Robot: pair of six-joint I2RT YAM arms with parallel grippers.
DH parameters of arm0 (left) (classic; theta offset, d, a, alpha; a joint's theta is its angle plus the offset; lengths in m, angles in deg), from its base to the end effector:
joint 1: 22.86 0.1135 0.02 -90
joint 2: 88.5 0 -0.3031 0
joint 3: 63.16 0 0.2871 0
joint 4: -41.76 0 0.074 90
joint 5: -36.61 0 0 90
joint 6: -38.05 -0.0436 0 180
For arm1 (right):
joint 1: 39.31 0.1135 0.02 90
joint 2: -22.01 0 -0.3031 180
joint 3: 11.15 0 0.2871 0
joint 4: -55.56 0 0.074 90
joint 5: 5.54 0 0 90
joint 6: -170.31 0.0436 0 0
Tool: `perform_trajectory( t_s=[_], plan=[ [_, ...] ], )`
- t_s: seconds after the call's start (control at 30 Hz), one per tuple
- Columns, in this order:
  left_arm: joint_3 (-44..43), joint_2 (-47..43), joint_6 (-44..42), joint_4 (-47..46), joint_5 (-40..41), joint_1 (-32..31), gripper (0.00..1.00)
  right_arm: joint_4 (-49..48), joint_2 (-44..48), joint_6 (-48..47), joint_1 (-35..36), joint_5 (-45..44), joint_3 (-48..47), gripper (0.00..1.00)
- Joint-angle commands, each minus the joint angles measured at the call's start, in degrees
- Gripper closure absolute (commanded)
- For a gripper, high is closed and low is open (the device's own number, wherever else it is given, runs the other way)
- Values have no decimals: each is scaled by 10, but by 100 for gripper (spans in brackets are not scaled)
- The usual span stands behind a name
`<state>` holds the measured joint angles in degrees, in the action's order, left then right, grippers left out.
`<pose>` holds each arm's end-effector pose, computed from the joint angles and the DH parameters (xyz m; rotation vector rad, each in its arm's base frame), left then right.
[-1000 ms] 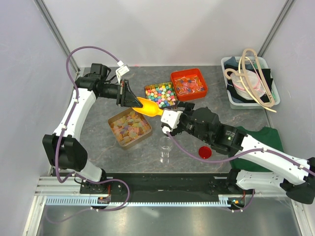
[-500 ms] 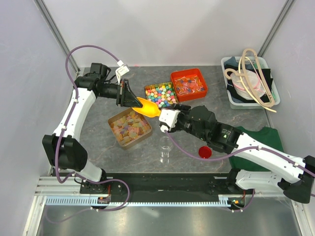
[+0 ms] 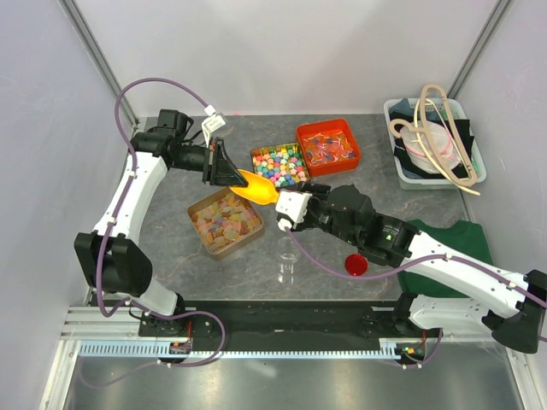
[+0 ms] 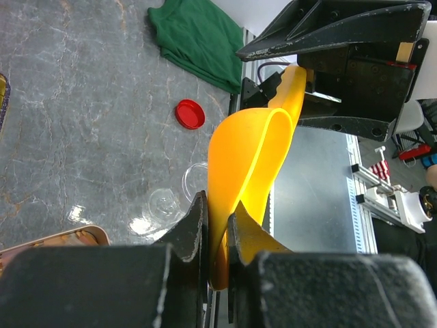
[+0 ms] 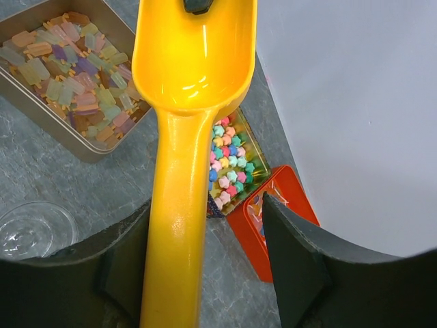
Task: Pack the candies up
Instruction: Pick up the spatula from the center of the board.
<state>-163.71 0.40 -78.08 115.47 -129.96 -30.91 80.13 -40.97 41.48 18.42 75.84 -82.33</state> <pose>0.3255 -0.0889 0.4002 0.9827 1.8328 -1.5110 0.1544 0.2323 0.3915 -1.3122 1.3099 0.0899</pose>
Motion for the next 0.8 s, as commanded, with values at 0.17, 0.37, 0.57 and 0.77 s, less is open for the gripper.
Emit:
perform_trajectory(
  t_s=[0.17, 0.37, 0.57, 0.77],
  plan=[
    [-30, 14, -3, 10, -45, 4, 90, -31, 2, 24, -1, -5, 1, 100],
    [-34, 18, -2, 9, -44, 8, 43, -31, 0, 24, -1, -15, -4, 100],
    [-34, 19, -2, 8, -44, 14, 27, -29, -3, 24, -2, -18, -4, 100],
    [-35, 29, -2, 10, -43, 15, 26, 13, -4, 26, -1, 32, -25, 100]
  ],
)
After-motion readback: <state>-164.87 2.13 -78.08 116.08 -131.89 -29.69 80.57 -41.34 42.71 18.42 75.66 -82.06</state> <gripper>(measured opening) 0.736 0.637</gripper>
